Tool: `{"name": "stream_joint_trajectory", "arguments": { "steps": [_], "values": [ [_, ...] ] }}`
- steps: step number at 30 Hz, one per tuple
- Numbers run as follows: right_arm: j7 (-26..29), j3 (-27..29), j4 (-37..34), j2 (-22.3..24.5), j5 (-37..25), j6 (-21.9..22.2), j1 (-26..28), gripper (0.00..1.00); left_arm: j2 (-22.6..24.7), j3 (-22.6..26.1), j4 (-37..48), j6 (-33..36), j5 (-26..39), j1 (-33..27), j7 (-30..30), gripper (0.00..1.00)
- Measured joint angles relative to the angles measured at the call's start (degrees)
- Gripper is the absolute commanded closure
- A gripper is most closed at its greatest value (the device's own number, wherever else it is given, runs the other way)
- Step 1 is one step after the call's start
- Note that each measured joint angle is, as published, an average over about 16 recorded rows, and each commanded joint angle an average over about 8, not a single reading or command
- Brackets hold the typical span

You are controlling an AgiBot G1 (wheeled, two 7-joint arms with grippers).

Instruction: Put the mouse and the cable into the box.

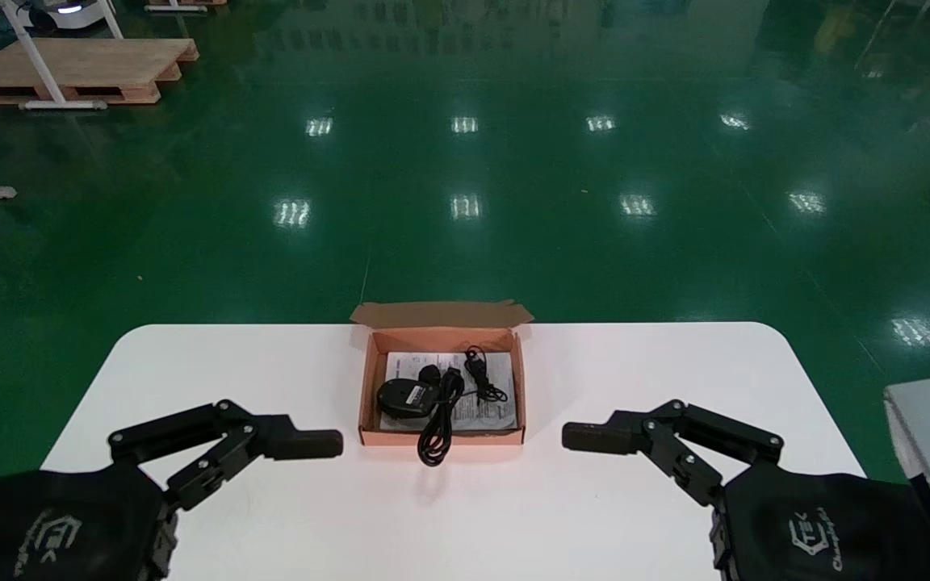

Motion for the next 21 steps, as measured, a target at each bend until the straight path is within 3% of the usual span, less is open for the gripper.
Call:
{"name": "stream_joint_trajectory", "arguments": {
  "steps": [21],
  "values": [
    [0.0, -0.1, -0.1, -0.1, -0.2, 0.1, 0.1, 0.0, 0.7, 0.7, 1.3, -1.4, 0.8, -0.6, 0.5, 0.0]
  ]
}}
